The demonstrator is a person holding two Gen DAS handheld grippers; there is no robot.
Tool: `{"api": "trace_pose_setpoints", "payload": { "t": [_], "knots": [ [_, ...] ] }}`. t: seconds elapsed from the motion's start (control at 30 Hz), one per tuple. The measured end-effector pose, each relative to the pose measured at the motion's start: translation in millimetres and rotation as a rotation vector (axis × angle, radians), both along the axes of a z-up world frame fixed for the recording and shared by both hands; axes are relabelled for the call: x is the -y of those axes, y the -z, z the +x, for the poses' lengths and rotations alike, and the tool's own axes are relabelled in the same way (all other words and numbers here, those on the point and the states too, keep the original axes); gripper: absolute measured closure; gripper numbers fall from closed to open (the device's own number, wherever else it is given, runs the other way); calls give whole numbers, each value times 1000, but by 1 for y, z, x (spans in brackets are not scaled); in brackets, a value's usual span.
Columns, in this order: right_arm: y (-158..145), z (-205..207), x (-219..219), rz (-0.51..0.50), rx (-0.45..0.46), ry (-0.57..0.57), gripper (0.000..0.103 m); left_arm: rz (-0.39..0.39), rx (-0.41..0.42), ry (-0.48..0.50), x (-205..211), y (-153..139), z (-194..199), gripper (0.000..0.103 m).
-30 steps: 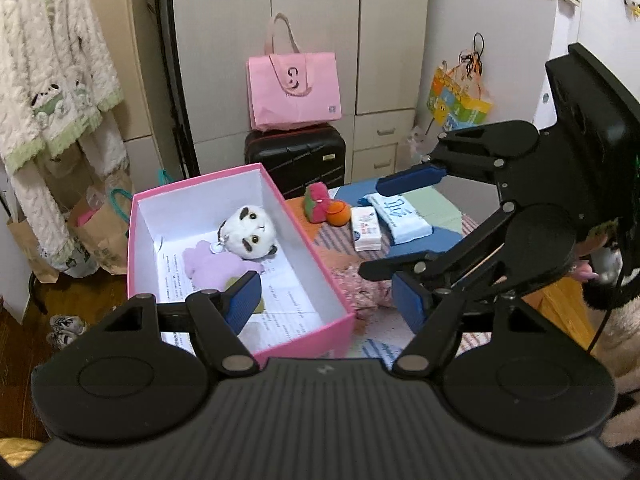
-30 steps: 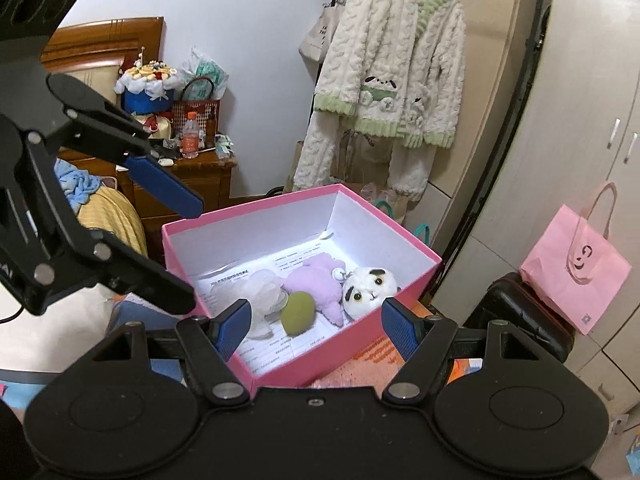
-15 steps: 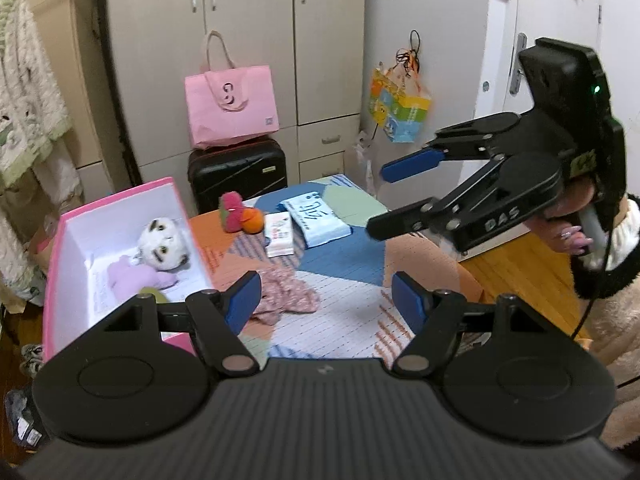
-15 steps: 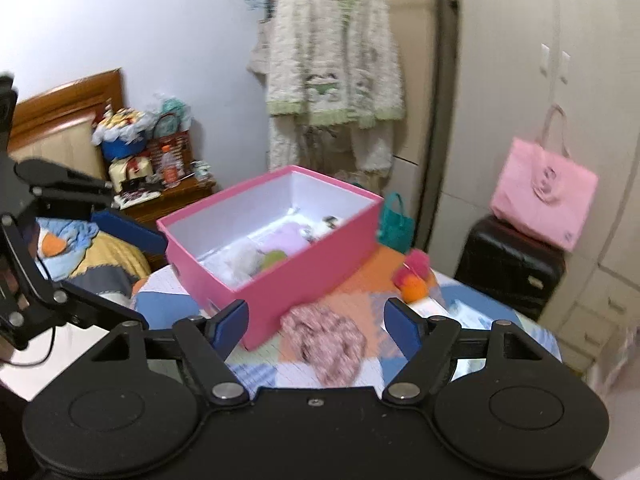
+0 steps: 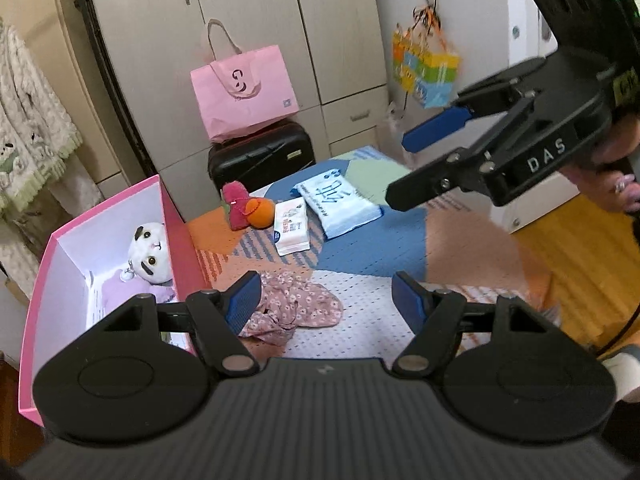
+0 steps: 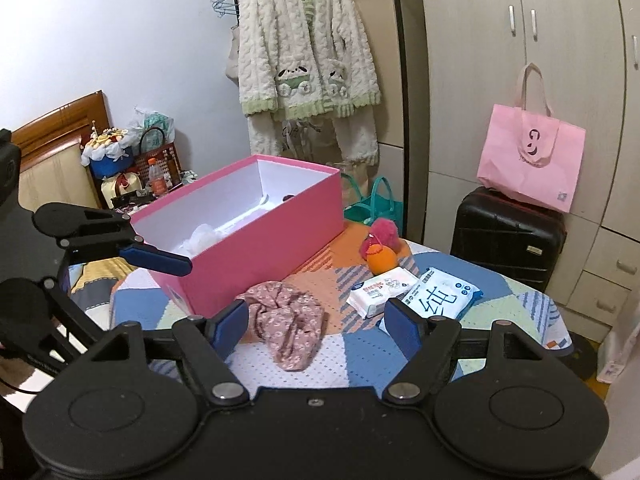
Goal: Organize soft objects
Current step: 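Withdraw the left tool from the box toward the pink floral cloth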
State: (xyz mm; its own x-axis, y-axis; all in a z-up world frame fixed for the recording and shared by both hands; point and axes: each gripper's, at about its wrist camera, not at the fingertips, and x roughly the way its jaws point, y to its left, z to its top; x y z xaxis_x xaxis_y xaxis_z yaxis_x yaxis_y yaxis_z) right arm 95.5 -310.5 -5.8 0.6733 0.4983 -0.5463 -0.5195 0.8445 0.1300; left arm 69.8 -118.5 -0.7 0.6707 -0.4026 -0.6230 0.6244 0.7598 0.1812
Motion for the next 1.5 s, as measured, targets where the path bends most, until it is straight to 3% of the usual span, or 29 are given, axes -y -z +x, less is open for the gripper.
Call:
{"api": "trace_pose_setpoints", "payload": {
  "t": [0.2,0.37,0.57,0.73,0.8,1.03,1.13,1.37,1.43,1.5],
  "knots": [
    [21,23,6,15,9,-37,24,49,13,-46,20,26,20,32],
    [35,44,6,-8,42,-60,23,151,72,-103,43,52,39,32],
    [49,83,-4,-74,49,-130,21,207,14,-158,58,77,69,31],
    [69,123,-16,-157,-51,-172,21,173,-69,-250,48,89,79,30],
    [77,131,-17,-163,-55,-195,21,182,-62,-271,48,93,81,29],
    [92,172,-27,-248,-111,-238,18,55,-95,-376,40,97,92,27],
    [95,179,-34,-309,-84,-255,18,-31,-123,-431,33,100,94,26],
    [95,196,-35,-304,-84,-350,15,-95,-135,-461,30,104,98,23],
    [97,198,-38,-324,-90,-382,15,-97,-126,-465,29,105,98,28],
    [101,200,-43,-350,-88,-397,14,-100,-113,-469,27,105,97,39]
  ]
}}
